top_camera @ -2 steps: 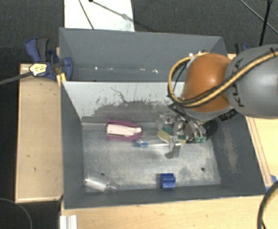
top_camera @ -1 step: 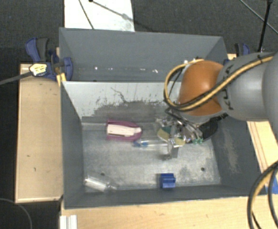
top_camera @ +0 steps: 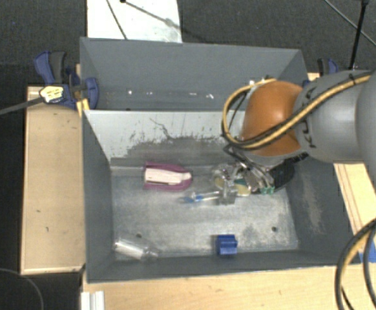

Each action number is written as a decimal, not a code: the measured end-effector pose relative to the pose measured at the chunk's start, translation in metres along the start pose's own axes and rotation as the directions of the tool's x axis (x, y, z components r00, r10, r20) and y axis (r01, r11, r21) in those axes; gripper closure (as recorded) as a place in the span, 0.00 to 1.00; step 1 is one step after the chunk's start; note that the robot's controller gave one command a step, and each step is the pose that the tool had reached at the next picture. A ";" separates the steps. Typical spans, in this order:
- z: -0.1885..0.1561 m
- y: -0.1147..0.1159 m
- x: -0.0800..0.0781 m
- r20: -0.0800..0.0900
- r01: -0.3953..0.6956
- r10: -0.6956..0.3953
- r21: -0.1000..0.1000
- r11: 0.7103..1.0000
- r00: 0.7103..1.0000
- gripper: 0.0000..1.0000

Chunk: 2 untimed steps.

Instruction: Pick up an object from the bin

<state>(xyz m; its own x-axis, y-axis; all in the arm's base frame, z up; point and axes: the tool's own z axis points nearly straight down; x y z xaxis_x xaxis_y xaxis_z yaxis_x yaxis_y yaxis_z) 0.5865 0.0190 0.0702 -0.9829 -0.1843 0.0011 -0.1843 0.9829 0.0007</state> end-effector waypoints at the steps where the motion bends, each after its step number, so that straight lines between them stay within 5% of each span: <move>1: -0.138 0.004 -0.007 0.012 -0.001 0.001 0.002 1.000 1.000 1.00; 2: -0.133 0.005 -0.006 0.003 -0.001 0.001 0.001 1.000 1.000 0.00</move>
Offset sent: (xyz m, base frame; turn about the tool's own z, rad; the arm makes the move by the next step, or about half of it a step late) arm 0.0042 0.0056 0.1320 0.0027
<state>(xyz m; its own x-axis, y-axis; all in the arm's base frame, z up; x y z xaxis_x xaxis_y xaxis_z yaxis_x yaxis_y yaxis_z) 0.5914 0.0244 0.2030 -0.9831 -0.1832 -0.0022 -0.1832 0.9831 0.0001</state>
